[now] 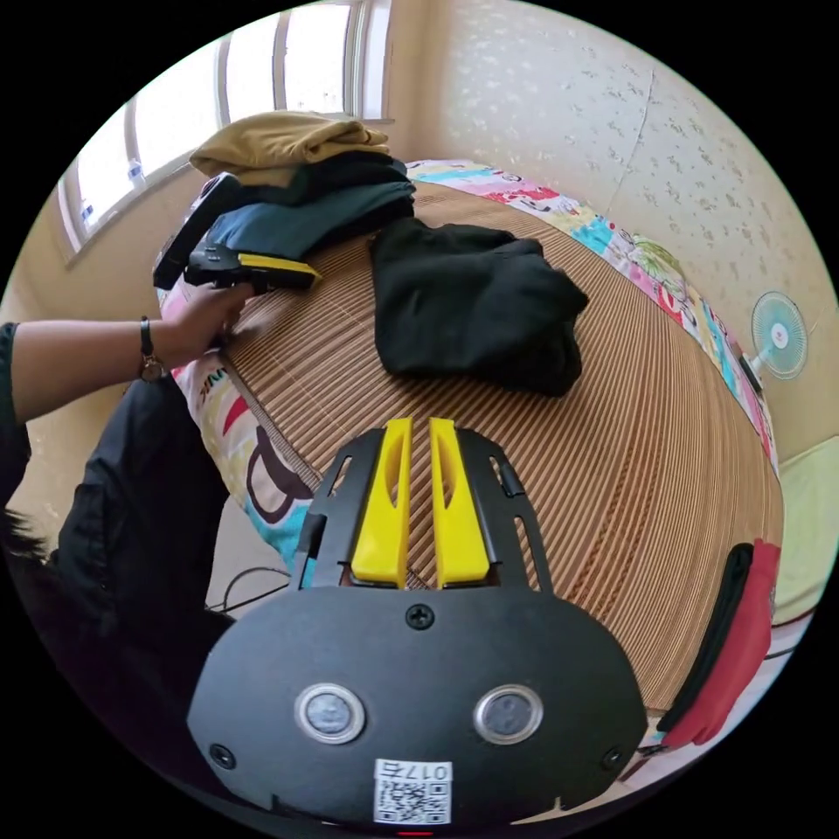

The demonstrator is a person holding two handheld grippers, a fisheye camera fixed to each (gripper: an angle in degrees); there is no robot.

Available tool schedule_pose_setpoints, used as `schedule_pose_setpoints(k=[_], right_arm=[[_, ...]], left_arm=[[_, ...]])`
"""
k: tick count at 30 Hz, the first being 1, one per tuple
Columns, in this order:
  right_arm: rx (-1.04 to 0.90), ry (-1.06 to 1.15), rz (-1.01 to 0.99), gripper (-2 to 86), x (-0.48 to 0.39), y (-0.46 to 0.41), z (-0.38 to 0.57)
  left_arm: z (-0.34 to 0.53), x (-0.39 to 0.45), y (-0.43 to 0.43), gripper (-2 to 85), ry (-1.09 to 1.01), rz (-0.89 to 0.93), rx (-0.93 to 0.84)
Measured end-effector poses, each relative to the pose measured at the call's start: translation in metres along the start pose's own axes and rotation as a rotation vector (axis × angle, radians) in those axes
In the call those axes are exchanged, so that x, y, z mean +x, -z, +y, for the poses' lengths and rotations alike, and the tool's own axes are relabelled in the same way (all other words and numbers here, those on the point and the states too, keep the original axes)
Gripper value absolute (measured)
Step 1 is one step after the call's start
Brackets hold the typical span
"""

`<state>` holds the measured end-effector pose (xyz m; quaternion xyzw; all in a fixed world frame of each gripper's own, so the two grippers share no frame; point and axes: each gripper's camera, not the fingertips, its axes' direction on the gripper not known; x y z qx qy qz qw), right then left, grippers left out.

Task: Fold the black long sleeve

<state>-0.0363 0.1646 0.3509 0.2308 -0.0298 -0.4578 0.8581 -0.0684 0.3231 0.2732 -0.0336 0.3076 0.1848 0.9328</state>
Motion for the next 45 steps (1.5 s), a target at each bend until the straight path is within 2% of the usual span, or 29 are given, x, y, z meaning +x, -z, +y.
schedule_pose_setpoints(k=[4,7,10,12,16,18,21,23,27,31,33,36,38,41,43,45], right_arm=[[0.09,-0.018,0.078,6.2,0.034,0.03,0.005],[0.136,-0.089,0.121,8.8,0.091,0.05,-0.008],[0.111,-0.217,0.011,11.2,0.152,0.034,-0.017],[0.078,-0.274,-0.149,11.0,0.178,-0.002,-0.012],[-0.057,-0.325,-0.252,5.5,0.182,-0.074,0.012],[0.039,-0.356,-0.282,4.2,0.174,-0.058,0.041],[0.133,-0.286,-0.412,3.5,0.151,-0.011,0.08],[0.127,-0.196,-0.492,3.1,0.126,0.014,0.102],[-0.053,0.13,-0.636,2.5,0.063,0.042,0.144],[0.05,0.04,-0.612,3.1,0.095,0.09,0.161],[0.203,-0.142,-0.471,5.6,0.143,0.118,0.169],[0.233,-0.394,-0.318,10.6,0.204,0.107,0.175],[0.204,-0.413,-0.332,11.1,0.224,0.084,0.172],[0.01,-0.424,-0.408,7.8,0.232,0.032,0.159],[0.044,-0.409,-0.442,5.0,0.222,0.04,0.158],[0.232,-0.408,-0.449,3.8,0.207,0.098,0.163]], left_arm=[[-0.007,0.012,0.0,-1.0,-0.016,-0.04,0.001],[-0.015,0.025,0.001,-1.0,-0.036,-0.089,0.002],[-0.022,0.036,0.001,-1.0,-0.047,-0.119,0.002],[-0.029,0.041,0.002,-1.0,-0.048,-0.122,0.003],[-0.041,0.038,0.003,-1.0,-0.026,-0.07,0.001],[-0.049,0.03,0.004,-1.0,0.002,-0.003,0.001],[-0.059,0.021,0.003,-1.0,0.039,0.081,0.003],[-0.065,0.017,0.002,-0.9,0.058,0.123,0.004],[-0.08,0.019,0.002,-0.9,0.085,0.176,0.006],[-0.094,0.034,0.003,-0.9,0.079,0.163,0.007],[-0.104,0.045,0.004,-0.9,0.072,0.148,0.008],[-0.116,0.058,0.005,-0.9,0.069,0.14,0.008],[-0.123,0.065,0.006,-0.9,0.068,0.138,0.009],[-0.135,0.079,0.007,-1.0,0.064,0.126,0.009],[-0.143,0.087,0.008,-1.0,0.062,0.12,0.011],[-0.152,0.096,0.009,-1.0,0.062,0.119,0.012]])
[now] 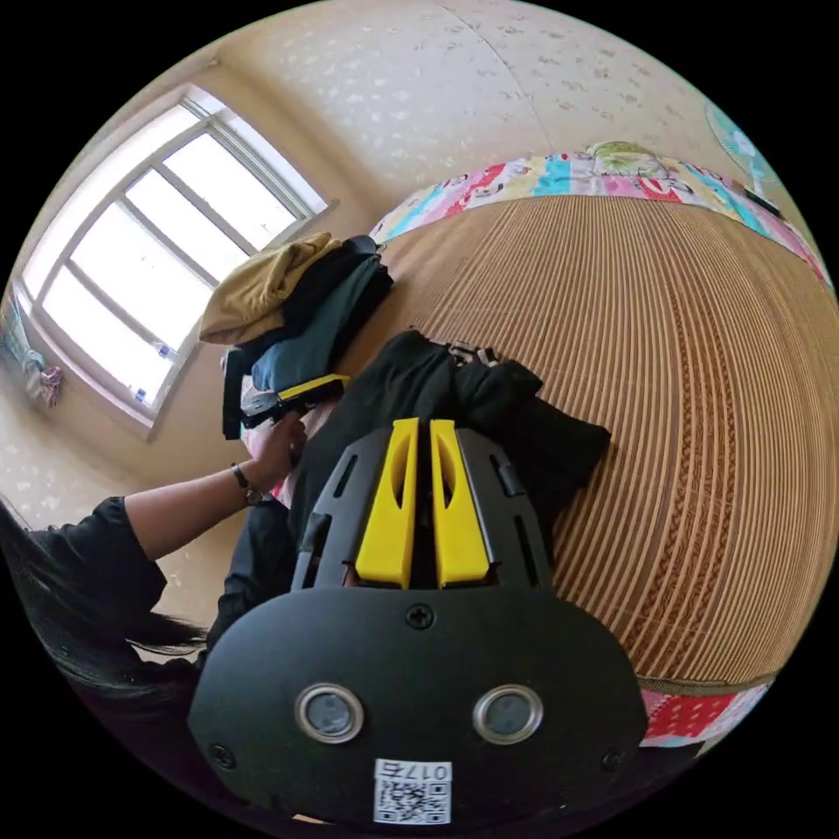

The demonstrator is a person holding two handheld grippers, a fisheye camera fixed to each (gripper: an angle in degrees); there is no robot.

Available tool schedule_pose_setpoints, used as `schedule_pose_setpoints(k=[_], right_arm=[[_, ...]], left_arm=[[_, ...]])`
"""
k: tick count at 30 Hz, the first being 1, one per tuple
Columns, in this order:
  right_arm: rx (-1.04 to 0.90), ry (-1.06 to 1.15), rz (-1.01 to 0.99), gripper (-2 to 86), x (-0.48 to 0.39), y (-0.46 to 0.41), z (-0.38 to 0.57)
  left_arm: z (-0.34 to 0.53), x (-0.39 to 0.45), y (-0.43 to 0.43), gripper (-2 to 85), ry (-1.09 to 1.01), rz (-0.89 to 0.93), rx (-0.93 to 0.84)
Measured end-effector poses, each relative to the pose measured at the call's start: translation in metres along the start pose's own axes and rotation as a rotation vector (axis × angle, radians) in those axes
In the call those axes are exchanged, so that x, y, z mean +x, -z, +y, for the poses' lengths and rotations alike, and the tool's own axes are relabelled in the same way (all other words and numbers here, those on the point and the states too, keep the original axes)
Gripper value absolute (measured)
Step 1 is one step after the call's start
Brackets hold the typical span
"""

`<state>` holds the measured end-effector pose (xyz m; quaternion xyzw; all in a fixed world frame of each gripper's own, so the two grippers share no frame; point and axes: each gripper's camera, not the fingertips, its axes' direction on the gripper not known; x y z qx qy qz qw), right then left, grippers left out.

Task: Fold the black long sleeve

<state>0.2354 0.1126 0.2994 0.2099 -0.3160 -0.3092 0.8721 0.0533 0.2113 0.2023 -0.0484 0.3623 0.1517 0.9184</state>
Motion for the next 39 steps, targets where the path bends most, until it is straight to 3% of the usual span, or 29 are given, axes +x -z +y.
schedule_pose_setpoints(k=[3,5,7,10,11,12,16,20,23,25,27,30,32,36,39], right_arm=[[0.18,0.129,-0.166,3.1,-0.061,0.053,0.014],[0.185,0.224,-0.219,2.7,-0.093,0.055,0.027],[0.095,0.326,-0.212,2.5,-0.113,0.03,0.041],[-0.301,0.355,-0.017,2.1,-0.109,-0.078,0.068],[-0.359,0.38,-0.058,1.9,-0.103,-0.105,0.082],[-0.267,0.337,-0.152,1.7,-0.089,-0.102,0.09],[-0.206,0.213,-0.373,1.5,-0.046,-0.095,0.093],[-0.156,0.359,-0.232,1.4,-0.074,-0.085,0.109],[-0.136,0.365,-0.201,1.3,-0.081,-0.08,0.112],[-0.123,0.346,-0.227,1.3,-0.076,-0.076,0.112],[-0.112,0.344,-0.234,1.3,-0.077,-0.072,0.11],[-0.098,0.348,-0.228,1.4,-0.08,-0.065,0.108],[-0.095,0.344,-0.232,1.4,-0.081,-0.061,0.105],[-0.093,0.31,-0.218,1.8,-0.087,-0.047,0.095],[-0.108,0.239,-0.198,2.3,-0.102,-0.021,0.086]], left_arm=[[-0.011,0.011,0.0,-1.0,0.002,0.003,0.001],[-0.018,0.017,0.0,-1.0,0.002,0.001,0.002],[-0.024,0.023,0.001,-1.0,0.001,0.0,0.003],[-0.034,0.033,0.003,-1.0,0.001,-0.003,0.005],[-0.038,0.037,0.005,-0.9,-0.002,-0.01,0.006],[-0.042,0.042,0.006,-0.9,-0.006,-0.021,0.007],[-0.053,0.056,0.012,-0.8,-0.019,-0.056,0.009],[-0.065,0.061,0.024,0.4,-0.011,-0.081,0.015],[-0.07,0.048,0.053,5.1,0.106,-0.114,0.049],[-0.063,0.04,0.085,7.2,0.171,0.012,0.135],[-0.042,0.036,0.138,10.4,0.22,0.266,0.309],[-0.017,0.053,0.189,11.3,0.176,0.446,0.455],[-0.016,0.071,0.198,12.2,0.141,0.457,0.417],[-0.044,0.111,0.165,12.6,0.011,0.363,0.085],[-0.042,0.094,0.169,4.2,0.027,0.354,0.04]])
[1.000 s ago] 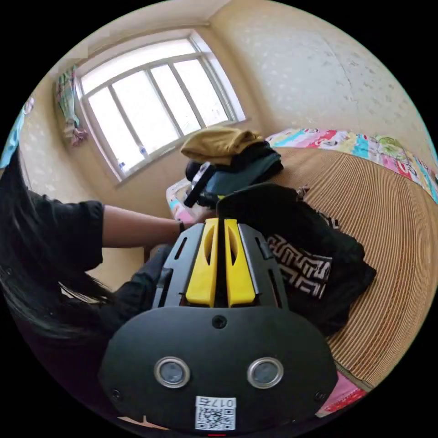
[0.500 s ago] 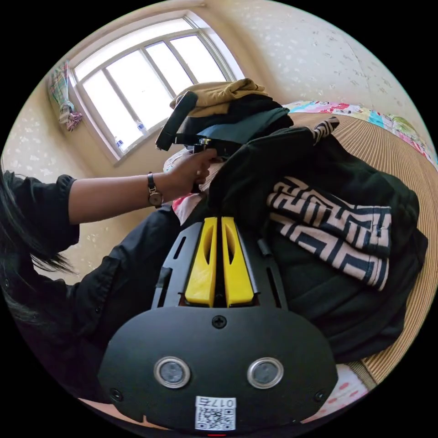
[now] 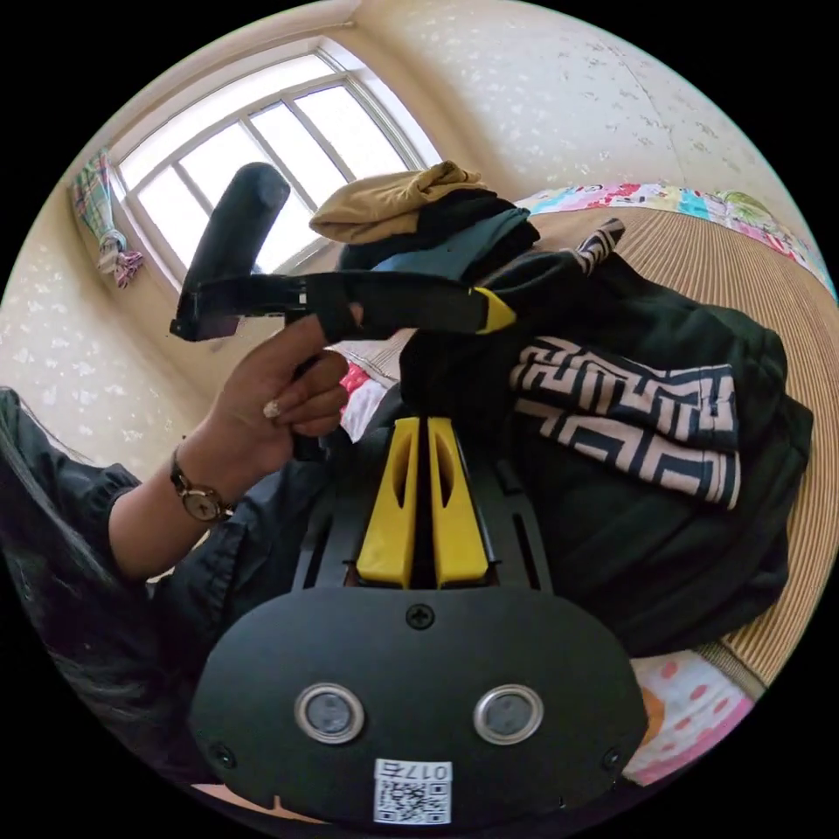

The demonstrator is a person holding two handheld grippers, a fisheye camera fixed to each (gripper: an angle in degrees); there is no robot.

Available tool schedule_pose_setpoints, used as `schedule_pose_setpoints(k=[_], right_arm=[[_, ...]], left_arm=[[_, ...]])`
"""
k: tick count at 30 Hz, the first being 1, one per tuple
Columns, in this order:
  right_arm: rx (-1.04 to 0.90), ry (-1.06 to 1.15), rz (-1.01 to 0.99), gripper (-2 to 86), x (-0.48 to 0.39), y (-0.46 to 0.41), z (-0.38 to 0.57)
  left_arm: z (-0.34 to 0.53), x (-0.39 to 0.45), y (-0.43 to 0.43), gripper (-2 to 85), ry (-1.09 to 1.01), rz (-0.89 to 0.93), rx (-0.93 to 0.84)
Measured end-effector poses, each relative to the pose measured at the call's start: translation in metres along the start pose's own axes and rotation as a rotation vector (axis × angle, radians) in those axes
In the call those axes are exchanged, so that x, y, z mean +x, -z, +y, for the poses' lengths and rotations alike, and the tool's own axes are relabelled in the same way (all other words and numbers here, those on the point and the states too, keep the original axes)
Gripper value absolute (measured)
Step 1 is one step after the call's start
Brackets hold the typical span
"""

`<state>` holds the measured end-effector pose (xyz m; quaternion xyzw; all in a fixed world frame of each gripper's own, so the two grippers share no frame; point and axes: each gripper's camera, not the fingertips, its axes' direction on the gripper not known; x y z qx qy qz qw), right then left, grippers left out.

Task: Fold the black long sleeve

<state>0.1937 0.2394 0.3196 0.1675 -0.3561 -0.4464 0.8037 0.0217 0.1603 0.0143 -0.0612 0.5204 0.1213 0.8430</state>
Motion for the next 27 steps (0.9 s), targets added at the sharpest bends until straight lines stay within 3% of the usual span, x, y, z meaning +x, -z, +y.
schedule_pose_setpoints(k=[5,8,10,13,16,19,21,23,27], right_arm=[[0.027,0.381,-0.156,2.7,-0.06,0.079,-0.01],[0.157,0.403,-0.313,2.2,-0.038,0.155,-0.027],[0.282,0.277,-0.302,2.6,-0.004,0.192,-0.033],[0.393,-0.129,-0.075,6.3,0.064,0.207,-0.019],[0.077,-0.266,-0.082,6.3,0.111,0.158,-0.019],[-0.025,-0.105,-0.456,2.8,0.11,0.16,-0.023],[-0.109,0.178,-0.887,1.8,0.083,0.183,-0.029],[-0.156,0.37,-1.04,1.5,0.052,0.213,-0.029],[-0.159,0.709,-1.007,1.0,-0.004,0.304,-0.024]], left_arm=[[0.024,-0.075,0.106,1.5,0.038,0.441,0.252],[0.047,-0.13,0.157,1.0,0.041,0.751,0.406],[0.058,-0.152,0.18,0.8,0.007,0.879,0.473],[0.073,-0.179,0.2,0.8,-0.028,1.061,0.523],[0.085,-0.199,0.208,0.9,-0.033,1.153,0.548],[0.1,-0.224,0.217,1.0,-0.032,1.254,0.591],[0.111,-0.246,0.229,1.0,-0.05,1.381,0.645],[0.116,-0.257,0.242,1.0,-0.095,1.486,0.663],[0.123,-0.262,0.29,1.1,-0.287,1.657,0.682]])
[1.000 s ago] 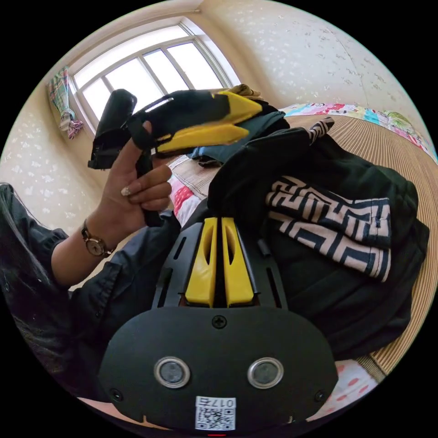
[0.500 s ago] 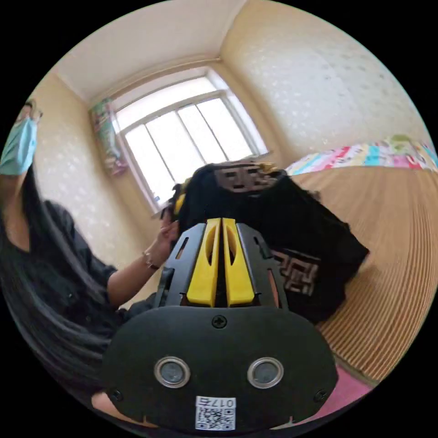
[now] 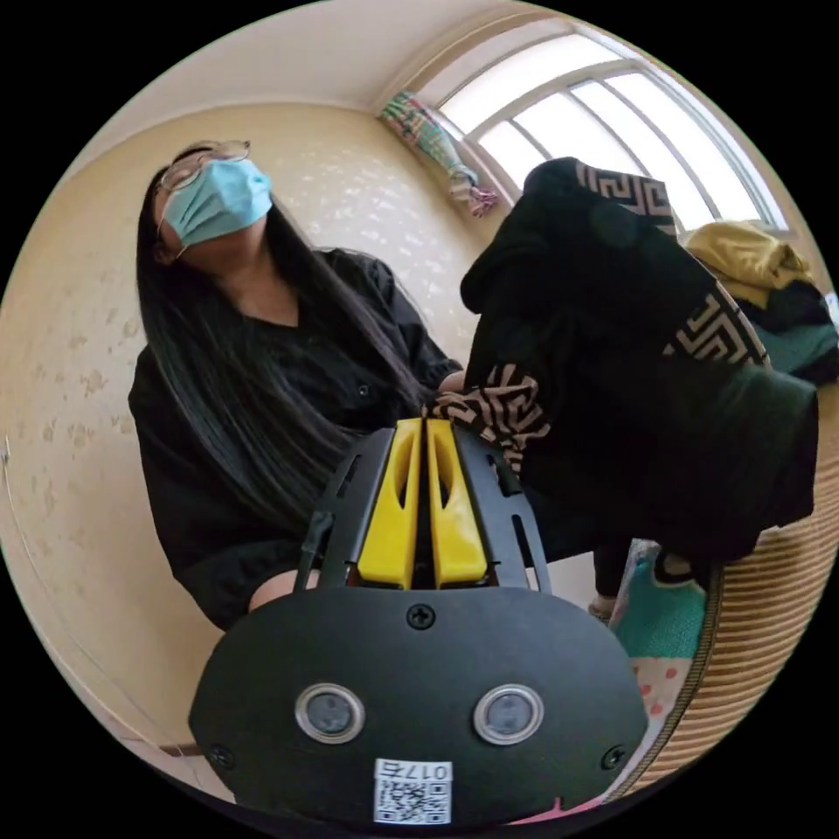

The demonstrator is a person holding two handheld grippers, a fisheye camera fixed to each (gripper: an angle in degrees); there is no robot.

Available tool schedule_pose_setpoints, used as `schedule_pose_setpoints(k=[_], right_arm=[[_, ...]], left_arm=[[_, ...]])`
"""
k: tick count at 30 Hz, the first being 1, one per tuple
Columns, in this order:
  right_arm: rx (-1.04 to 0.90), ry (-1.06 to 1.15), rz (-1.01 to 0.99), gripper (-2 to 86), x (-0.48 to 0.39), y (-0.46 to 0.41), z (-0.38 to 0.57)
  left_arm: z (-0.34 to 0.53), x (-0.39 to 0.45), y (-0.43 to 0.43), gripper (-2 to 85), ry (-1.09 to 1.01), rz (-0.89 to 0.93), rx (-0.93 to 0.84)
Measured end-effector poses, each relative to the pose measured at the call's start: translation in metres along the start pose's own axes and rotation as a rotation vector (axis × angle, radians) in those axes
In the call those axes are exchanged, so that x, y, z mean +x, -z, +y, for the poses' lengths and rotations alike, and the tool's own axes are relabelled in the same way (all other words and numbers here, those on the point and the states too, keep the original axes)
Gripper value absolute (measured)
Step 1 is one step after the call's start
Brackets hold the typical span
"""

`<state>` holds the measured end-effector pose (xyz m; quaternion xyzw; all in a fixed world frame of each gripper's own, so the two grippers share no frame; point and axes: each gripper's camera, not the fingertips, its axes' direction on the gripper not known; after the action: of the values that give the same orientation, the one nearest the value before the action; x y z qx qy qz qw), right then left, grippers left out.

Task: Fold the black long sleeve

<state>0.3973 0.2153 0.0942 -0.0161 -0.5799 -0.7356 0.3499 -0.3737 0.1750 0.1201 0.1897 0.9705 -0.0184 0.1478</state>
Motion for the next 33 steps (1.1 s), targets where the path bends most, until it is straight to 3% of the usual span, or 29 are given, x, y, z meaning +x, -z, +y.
schedule_pose_setpoints(k=[4,7,9,11,18,22,23,26,31,33], right_arm=[[0.078,0.0,0.117,1.0,-0.048,0.042,-0.01],[0.36,0.1,0.184,1.5,-0.081,0.092,0.007],[0.603,-0.123,0.329,2.2,-0.064,0.13,0.025],[0.679,-0.314,0.387,3.8,-0.038,0.145,0.037],[0.715,-0.474,0.129,15.0,0.06,0.126,0.053],[0.563,-0.492,0.069,17.0,0.096,0.09,0.032],[0.522,-0.44,-0.024,16.0,0.102,0.077,0.022],[0.505,-0.156,-0.243,5.3,0.089,0.063,-0.004],[0.618,-0.228,0.246,4.0,0.027,0.105,-0.023],[0.784,-0.156,0.427,3.9,-0.033,0.128,-0.03]], left_arm=[[-0.012,0.027,-0.01,1.1,-0.052,0.234,-0.016],[-0.013,0.046,-0.024,1.2,-0.085,0.322,-0.046],[-0.007,0.045,-0.046,1.2,-0.057,0.422,-0.095],[0.001,0.04,-0.063,1.2,-0.029,0.498,-0.119],[0.046,0.014,-0.124,1.3,0.097,0.811,-0.175],[0.066,0.002,-0.131,1.3,0.127,0.836,-0.145],[0.071,-0.003,-0.132,1.3,0.142,0.841,-0.136],[0.082,-0.01,-0.129,1.3,0.154,0.819,-0.104],[0.082,-0.001,-0.108,1.5,0.117,0.646,-0.11],[0.078,0.016,-0.089,1.7,0.09,0.412,-0.139]])
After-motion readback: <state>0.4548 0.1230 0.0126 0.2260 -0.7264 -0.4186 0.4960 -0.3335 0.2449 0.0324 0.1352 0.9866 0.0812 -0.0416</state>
